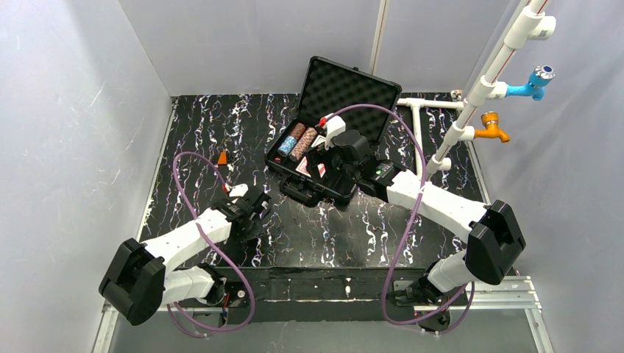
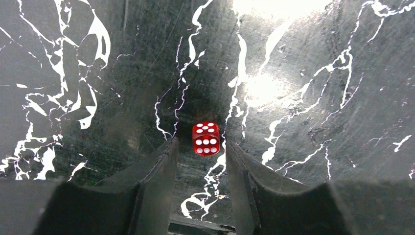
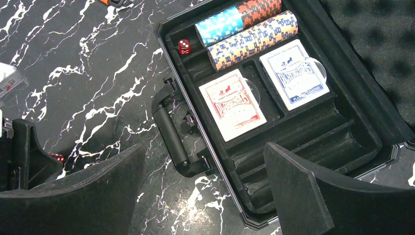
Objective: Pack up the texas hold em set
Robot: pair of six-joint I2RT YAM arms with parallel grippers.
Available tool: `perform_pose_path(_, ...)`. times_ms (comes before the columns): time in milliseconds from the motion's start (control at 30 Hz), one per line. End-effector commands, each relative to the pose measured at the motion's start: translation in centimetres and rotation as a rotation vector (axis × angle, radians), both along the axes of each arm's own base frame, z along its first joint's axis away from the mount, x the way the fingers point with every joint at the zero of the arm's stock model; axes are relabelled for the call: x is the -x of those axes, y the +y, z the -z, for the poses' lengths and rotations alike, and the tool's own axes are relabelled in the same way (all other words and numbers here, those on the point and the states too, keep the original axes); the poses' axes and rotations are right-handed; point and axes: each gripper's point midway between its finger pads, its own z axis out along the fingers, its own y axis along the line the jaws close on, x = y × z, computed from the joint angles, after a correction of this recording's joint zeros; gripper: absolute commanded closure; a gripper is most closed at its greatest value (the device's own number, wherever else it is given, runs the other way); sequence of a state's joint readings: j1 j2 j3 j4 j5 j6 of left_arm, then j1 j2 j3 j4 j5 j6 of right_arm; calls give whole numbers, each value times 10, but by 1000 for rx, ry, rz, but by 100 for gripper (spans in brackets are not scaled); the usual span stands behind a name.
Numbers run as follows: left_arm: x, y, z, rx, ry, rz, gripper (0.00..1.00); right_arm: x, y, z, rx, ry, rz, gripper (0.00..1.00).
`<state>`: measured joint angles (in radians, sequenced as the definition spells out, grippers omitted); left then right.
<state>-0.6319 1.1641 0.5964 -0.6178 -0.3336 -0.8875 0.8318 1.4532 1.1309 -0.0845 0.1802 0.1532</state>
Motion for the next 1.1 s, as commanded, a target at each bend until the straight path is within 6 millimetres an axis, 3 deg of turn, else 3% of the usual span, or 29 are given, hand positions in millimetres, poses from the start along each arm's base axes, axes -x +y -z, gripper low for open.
perform_pose_path(0, -3, 5, 2, -30, -24, 4, 61, -4, 8, -18, -46, -46, -14, 2)
perform_pose_path(800, -3, 8, 14, -60, -9, 12, 73, -3, 12, -7, -32, -22, -30, 2)
perform_pose_path(1067, -7, 4, 12, -50, -23, 37, 100, -3, 12, -6, -32, -18, -32, 2)
